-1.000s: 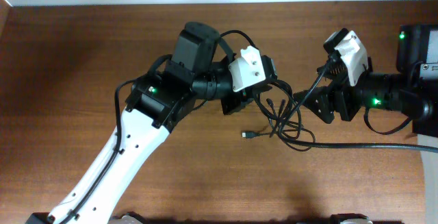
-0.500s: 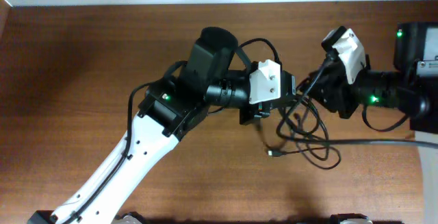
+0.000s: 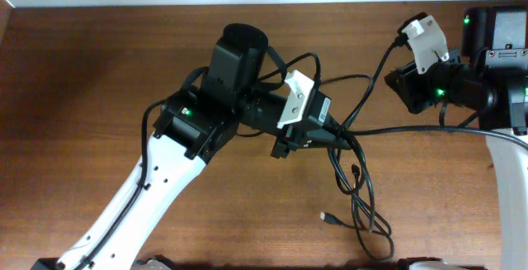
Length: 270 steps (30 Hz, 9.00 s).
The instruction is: Untangle cables
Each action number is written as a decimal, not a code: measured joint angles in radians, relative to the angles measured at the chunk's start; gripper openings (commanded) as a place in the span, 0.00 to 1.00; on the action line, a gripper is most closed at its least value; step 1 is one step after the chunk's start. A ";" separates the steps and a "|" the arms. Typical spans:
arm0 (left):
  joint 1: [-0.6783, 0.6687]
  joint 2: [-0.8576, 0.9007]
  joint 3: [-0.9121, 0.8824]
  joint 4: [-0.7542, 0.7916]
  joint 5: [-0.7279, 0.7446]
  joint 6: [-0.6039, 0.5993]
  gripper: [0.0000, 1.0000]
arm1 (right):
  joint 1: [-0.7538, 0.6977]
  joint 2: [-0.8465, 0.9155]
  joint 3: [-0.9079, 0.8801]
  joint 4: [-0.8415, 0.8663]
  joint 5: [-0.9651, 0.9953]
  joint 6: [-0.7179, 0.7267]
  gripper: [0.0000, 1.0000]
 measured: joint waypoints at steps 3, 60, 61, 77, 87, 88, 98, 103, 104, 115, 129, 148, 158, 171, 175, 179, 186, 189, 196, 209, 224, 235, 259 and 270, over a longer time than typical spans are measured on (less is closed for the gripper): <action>0.000 -0.005 0.004 -0.100 -0.168 -0.002 0.00 | 0.000 -0.005 0.000 -0.001 -0.052 0.021 0.37; 0.204 -0.010 0.009 -0.288 -0.429 -0.286 0.99 | 0.000 -0.216 -0.001 -0.005 -0.599 0.024 0.04; 0.204 -0.010 0.009 -0.281 -0.422 -0.286 0.99 | 0.000 -0.216 -0.001 -0.003 -0.609 0.024 0.04; 0.097 -0.010 0.009 -0.119 -0.309 -0.283 0.53 | 0.000 -0.216 -0.001 0.005 -0.687 0.024 0.04; 0.066 -0.010 0.009 -0.095 -0.280 -0.275 0.00 | 0.000 -0.216 -0.001 0.005 -0.679 0.024 0.04; 0.066 -0.010 0.009 -0.095 -0.283 -0.275 0.00 | 0.000 -0.216 -0.001 0.003 -0.666 0.024 0.04; 0.067 -0.010 0.009 -0.102 -0.639 -0.576 0.00 | 0.000 -0.216 -0.001 -0.141 -0.231 0.028 0.88; 0.068 -0.010 0.009 -0.074 -0.704 -0.836 0.00 | 0.000 -0.216 -0.001 -0.163 -0.314 0.013 0.85; 0.068 -0.010 0.009 -0.068 -0.704 -0.898 0.00 | 0.000 -0.216 -0.001 -0.163 -0.327 0.012 0.82; -0.064 -0.010 0.008 0.125 -0.708 -1.029 0.00 | 0.000 -0.186 -0.001 -0.162 -0.525 -0.089 0.68; -0.121 -0.010 0.010 0.143 -0.741 -1.081 0.00 | -0.001 -0.132 -0.001 -0.156 -0.581 -0.114 0.04; -0.125 -0.016 0.022 -0.484 -1.108 -0.223 0.00 | -0.001 -0.189 -0.023 0.783 -0.792 0.655 0.04; -0.122 -0.016 0.019 -0.586 -1.198 -0.148 0.00 | -0.001 -0.197 -0.011 0.716 -0.678 0.736 0.77; -0.013 -0.016 0.014 -0.254 -1.101 -0.473 0.00 | -0.001 -0.195 -0.003 0.053 -0.505 0.504 0.99; -0.014 -0.016 0.014 -0.138 -0.888 -0.505 0.00 | -0.001 -0.123 -0.003 -0.017 -0.471 0.443 0.84; -0.014 -0.016 0.013 -0.074 -0.818 -0.554 0.00 | -0.001 -0.029 -0.003 -0.069 -0.460 0.436 0.84; -0.014 -0.016 0.013 0.047 -0.803 -0.718 0.00 | -0.001 -0.008 -0.003 -0.102 -0.392 0.436 0.84; -0.014 -0.016 0.013 0.060 -0.782 -0.756 0.00 | -0.001 -0.005 -0.003 -0.103 -0.262 0.453 0.85; -0.014 -0.016 0.013 0.111 -0.594 -0.767 0.00 | -0.001 0.037 -0.003 -0.083 0.151 0.518 0.85; 0.227 -0.297 0.013 0.001 -0.455 -0.770 0.00 | -0.261 0.110 -0.003 -0.078 0.297 0.548 0.85; 0.262 -0.198 0.013 -0.103 -0.455 -0.745 0.00 | -0.266 0.107 -0.003 -0.310 -0.594 -0.190 0.85; 0.237 -0.107 0.013 -0.096 -0.440 -0.875 0.00 | 0.093 0.101 -0.003 -0.332 -0.709 -0.593 0.84; 0.160 -0.103 0.013 0.047 -0.407 -0.941 0.24 | 0.121 0.099 -0.003 -0.395 -0.678 -0.603 0.04; 0.159 -0.100 0.015 -0.386 -0.996 -0.897 0.99 | 0.121 0.098 -0.003 -0.307 -0.593 -0.413 0.04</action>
